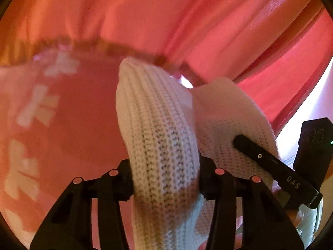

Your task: Fold small clothes

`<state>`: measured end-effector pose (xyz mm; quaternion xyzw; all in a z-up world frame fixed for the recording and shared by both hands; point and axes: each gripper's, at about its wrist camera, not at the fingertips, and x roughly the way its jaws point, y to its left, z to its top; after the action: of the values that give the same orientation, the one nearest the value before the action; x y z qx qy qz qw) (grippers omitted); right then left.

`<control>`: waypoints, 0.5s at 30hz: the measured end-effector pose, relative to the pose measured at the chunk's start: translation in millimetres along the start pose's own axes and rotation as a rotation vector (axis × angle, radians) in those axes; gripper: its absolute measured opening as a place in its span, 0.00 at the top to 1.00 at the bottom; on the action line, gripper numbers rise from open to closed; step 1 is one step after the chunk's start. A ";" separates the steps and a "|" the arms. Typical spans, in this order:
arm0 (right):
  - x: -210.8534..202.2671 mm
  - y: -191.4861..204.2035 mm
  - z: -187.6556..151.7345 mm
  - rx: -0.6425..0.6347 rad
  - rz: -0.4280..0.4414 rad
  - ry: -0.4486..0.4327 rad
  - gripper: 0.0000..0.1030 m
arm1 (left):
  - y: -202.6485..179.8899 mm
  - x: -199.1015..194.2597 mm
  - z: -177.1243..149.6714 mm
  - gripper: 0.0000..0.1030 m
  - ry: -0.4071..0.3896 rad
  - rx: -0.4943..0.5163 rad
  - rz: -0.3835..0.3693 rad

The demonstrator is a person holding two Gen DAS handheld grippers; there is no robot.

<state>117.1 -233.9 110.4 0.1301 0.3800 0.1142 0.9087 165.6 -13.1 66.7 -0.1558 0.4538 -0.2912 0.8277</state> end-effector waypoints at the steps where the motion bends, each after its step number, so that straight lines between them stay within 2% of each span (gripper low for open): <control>1: 3.8 3.6 1.0 -0.009 0.001 0.003 0.74 | 8.1 -8.9 4.0 0.50 -0.018 0.003 0.023; 2: 21.4 7.7 -2.4 -0.030 -0.012 0.040 0.71 | 16.8 -10.6 4.7 0.46 -0.023 0.006 0.048; 3: 36.7 7.0 -7.8 -0.037 -0.017 0.077 0.64 | 30.7 -7.5 2.6 0.33 -0.024 0.009 0.109; 4: 58.5 2.7 -17.6 -0.035 -0.034 0.126 0.63 | 41.8 -2.7 -0.1 0.20 -0.022 0.013 0.168; 6: 100.2 -11.9 -41.5 -0.005 -0.112 0.233 0.67 | 76.9 17.3 -13.2 0.21 -0.001 0.016 0.385; 7: 108.7 -17.3 -51.1 0.028 -0.177 0.265 0.69 | 89.1 22.3 -17.5 0.27 0.036 0.020 0.441; 8: 103.8 -16.2 -53.4 0.043 -0.171 0.252 0.69 | 94.5 20.4 -19.5 0.27 0.047 0.012 0.447; 10: 84.2 -4.8 -53.0 0.018 -0.127 0.189 0.69 | 94.1 -4.8 -27.5 0.27 -0.010 0.002 0.420; 12: 58.6 15.7 -53.5 -0.081 -0.195 0.112 0.68 | 82.5 -26.7 -37.1 0.20 -0.069 0.027 0.415; 13: 47.0 22.6 -56.6 -0.118 -0.228 0.084 0.62 | 71.8 -40.0 -46.0 0.14 -0.109 0.064 0.439; 15: 27.8 34.1 -66.3 -0.158 -0.273 0.033 0.51 | 59.0 -47.1 -56.0 0.10 -0.167 0.122 0.486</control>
<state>84.6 -183.3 58.1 0.0034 0.3988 0.0213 0.9168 118.9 62.7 36.8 -0.0154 0.3897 -0.0969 0.9157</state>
